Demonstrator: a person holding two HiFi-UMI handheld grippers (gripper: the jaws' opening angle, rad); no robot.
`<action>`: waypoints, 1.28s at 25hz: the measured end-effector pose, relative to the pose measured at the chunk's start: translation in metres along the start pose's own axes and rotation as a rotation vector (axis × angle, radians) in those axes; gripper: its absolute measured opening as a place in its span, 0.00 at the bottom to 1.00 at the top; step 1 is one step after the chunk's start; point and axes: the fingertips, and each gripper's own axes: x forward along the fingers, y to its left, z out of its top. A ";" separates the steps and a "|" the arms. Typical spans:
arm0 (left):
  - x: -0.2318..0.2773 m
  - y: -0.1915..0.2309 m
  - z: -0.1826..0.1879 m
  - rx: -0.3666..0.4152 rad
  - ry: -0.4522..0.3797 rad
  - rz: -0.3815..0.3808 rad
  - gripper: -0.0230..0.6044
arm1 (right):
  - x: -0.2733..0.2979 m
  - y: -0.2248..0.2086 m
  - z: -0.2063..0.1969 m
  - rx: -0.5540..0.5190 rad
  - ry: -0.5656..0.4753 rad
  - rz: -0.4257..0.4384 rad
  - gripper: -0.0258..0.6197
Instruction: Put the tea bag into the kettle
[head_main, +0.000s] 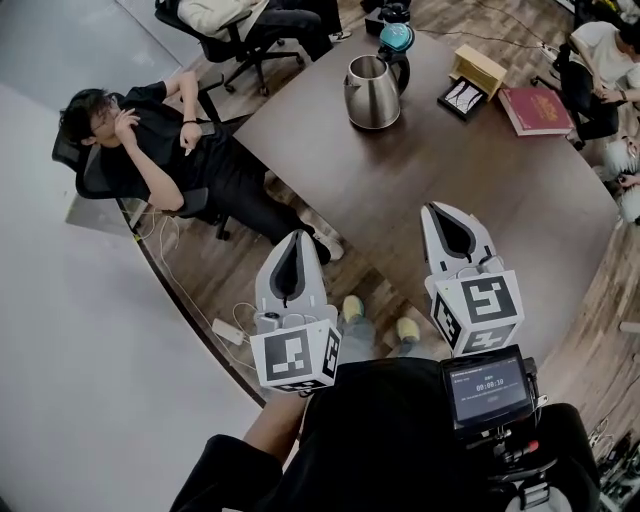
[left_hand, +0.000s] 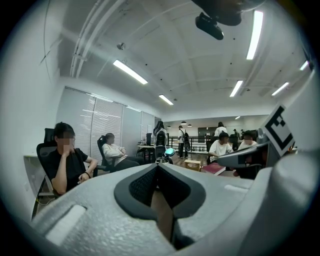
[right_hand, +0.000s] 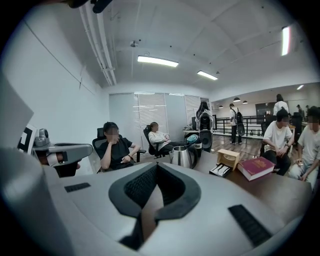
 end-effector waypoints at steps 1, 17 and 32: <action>0.004 0.000 0.001 0.000 -0.001 -0.011 0.04 | 0.002 -0.001 0.002 0.001 -0.001 -0.011 0.05; 0.059 0.002 0.013 0.006 -0.036 -0.196 0.04 | -0.001 -0.051 0.011 0.017 -0.022 -0.247 0.05; 0.082 -0.001 -0.002 0.008 -0.013 -0.347 0.04 | -0.038 -0.102 -0.049 0.049 0.095 -0.461 0.05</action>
